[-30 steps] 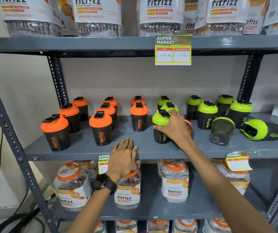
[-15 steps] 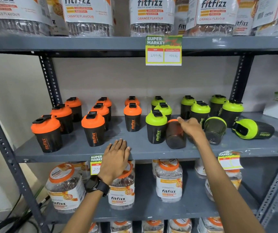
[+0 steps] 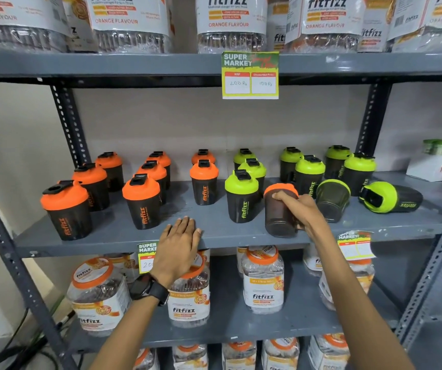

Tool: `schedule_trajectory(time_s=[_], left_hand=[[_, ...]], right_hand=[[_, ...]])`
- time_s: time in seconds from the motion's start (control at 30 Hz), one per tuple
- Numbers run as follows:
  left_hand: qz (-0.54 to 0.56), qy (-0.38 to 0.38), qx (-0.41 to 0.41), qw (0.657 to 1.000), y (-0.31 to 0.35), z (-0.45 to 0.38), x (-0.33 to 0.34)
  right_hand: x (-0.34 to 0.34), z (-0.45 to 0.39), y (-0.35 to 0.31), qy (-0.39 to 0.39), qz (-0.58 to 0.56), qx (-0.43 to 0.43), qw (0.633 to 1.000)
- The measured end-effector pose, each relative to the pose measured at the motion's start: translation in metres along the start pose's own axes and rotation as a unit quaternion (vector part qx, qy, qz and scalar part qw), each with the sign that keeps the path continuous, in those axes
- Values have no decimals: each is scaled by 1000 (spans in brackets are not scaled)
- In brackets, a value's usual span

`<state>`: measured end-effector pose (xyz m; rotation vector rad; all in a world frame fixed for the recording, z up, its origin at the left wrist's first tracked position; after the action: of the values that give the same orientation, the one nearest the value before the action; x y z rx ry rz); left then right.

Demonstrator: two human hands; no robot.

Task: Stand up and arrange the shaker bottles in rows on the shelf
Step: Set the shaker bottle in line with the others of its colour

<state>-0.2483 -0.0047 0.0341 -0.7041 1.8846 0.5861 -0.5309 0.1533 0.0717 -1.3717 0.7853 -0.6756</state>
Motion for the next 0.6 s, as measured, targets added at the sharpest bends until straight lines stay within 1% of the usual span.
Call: schedule_trajectory(time_s=[0.1, 0.17, 0.27, 0.33, 0.43, 0.5, 0.6], left_hand=[[13, -16, 11, 1000, -1, -2, 0], [23, -25, 17, 999, -4, -2, -1], [28, -20, 19, 999, -11, 3, -4], [22, -14, 19, 999, -18, 8, -6], [18, 0, 2, 1000, -32, 12, -10], [10, 7, -5, 1000, -38, 15, -13], [3, 5, 2, 1000, -38, 16, -13]], right_hand=[[-11, 27, -7, 65, 46, -79, 994], [-10, 56, -15, 95, 51, -141, 984], [13, 96, -30, 94, 34, -237, 966], [38, 117, -38, 89, 36, -283, 954], [85, 136, -49, 79, 37, -322, 943], [114, 139, -55, 89, 29, -340, 936], [153, 129, -59, 96, 13, -333, 938]])
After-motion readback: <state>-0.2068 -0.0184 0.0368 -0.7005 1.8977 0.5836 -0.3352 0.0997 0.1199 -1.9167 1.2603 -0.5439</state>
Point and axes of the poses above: each hand's wrist, its own z-axis away from the middle knuckle, its own x-axis out of the palm, y = z × x, the point moved 10 cm from there along -z, towards the middle knuckle, and after that the axes turned 6 degrees about -z, right-handed, at the moved point
